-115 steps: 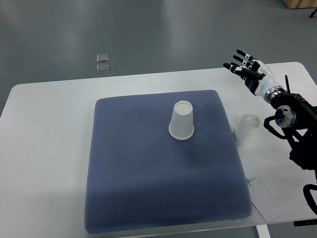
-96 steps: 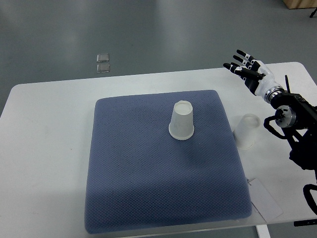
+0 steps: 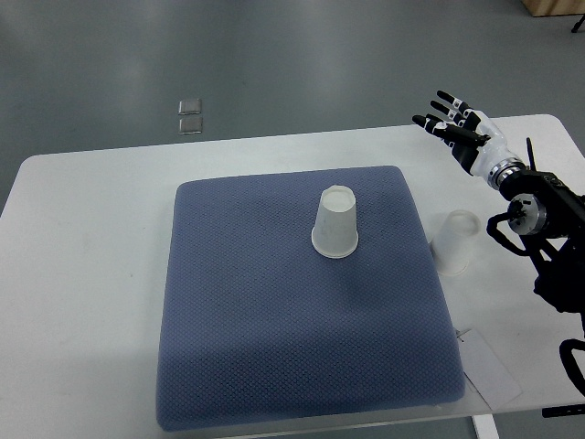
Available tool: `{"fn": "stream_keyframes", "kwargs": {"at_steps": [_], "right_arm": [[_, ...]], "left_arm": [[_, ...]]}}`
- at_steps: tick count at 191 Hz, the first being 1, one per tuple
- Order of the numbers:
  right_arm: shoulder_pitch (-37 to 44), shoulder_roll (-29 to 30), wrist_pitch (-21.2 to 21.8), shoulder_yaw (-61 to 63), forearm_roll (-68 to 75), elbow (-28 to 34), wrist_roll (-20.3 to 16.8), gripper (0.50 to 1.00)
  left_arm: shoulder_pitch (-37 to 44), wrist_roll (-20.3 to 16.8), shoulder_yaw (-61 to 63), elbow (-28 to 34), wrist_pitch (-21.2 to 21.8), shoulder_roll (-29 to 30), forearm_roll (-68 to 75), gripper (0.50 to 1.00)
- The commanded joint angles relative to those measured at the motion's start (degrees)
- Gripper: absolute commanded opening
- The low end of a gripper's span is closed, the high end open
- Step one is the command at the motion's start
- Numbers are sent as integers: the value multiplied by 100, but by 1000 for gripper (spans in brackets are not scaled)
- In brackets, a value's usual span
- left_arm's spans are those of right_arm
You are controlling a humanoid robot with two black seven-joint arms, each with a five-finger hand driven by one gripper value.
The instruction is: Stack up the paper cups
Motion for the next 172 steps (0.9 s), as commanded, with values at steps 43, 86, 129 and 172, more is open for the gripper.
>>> {"fn": "stream_keyframes", "kwargs": {"at_steps": [43,86,129,172], "right_arm": [[0,0,29,0,3,18,1,919],[0,0,29,0,-6,44,1,919],[0,-9,108,-9,-6,53,1,919],[26,-123,134,0,-6,70,1,919]], "left_arm": [[-3,0,0,-5,0,0,0,1000],[-3,0,0,-5,0,0,0,1000],[-3,0,0,-5,0,0,0,1000],[6,0,0,-5,0,0,0,1000]]}}
